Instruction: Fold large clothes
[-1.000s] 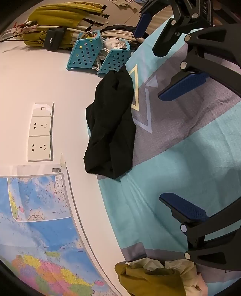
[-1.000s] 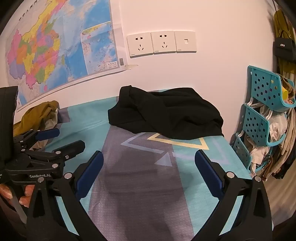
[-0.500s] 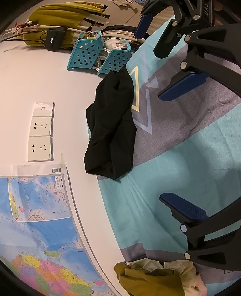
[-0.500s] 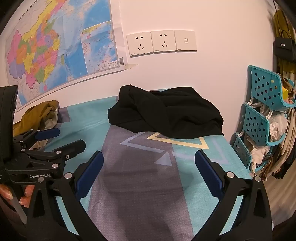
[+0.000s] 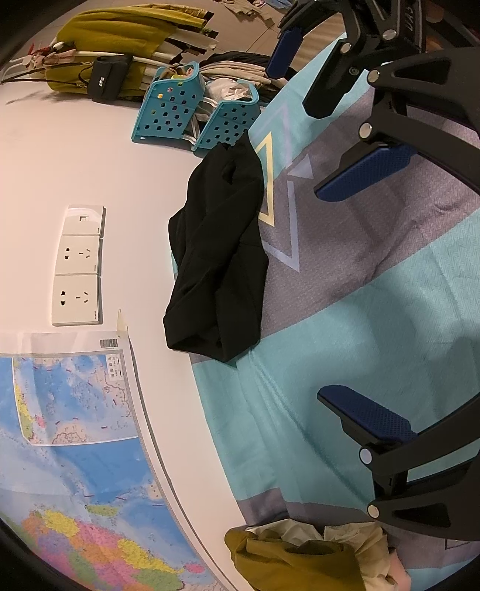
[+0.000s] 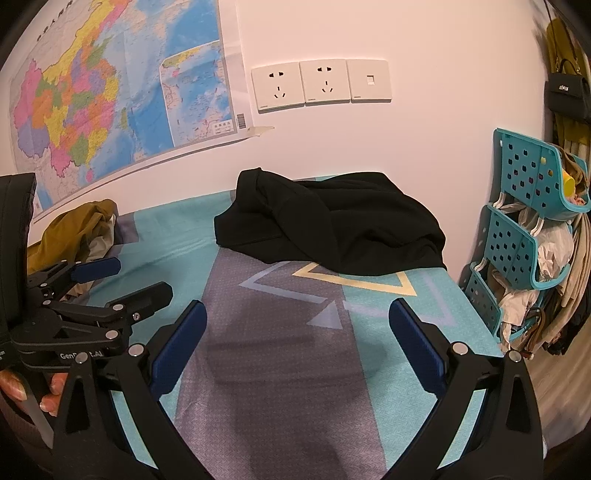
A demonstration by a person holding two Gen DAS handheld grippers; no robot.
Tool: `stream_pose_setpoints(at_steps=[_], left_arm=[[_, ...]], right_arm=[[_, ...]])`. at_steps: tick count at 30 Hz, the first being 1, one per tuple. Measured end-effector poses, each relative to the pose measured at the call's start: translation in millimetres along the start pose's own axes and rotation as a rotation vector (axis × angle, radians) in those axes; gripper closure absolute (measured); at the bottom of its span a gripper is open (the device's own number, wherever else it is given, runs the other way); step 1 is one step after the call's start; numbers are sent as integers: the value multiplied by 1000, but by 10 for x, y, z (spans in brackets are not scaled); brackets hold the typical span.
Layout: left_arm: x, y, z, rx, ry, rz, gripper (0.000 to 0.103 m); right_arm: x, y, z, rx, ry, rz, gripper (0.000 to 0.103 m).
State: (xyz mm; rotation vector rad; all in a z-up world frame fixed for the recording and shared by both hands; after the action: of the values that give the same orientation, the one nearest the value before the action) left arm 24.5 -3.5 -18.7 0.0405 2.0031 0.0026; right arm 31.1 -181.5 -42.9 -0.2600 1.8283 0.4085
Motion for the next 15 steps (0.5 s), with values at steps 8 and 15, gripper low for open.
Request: stream_pose_setpoints(at_steps=[8,15], left_arm=[[19,-1,15,3,2,-1,7],[32,2,25,3,4,-2,7]], right_arm=[[7,-16,-11,2,1,1,6],[13,-34,5,4,4,-2,6]])
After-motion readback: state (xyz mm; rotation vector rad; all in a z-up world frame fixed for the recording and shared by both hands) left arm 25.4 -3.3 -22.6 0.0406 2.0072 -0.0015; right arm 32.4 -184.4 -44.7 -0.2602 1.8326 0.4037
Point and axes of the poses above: each gripper's, at about its wrist camera, not at the fingertips, and z roughly the way its jaws point, y to its left, x to its underside, the point moved 3 cm from there along z, roughly the way its jaws point, and after that the axes turned 15 degrees about -y, right-handed, at the moved point
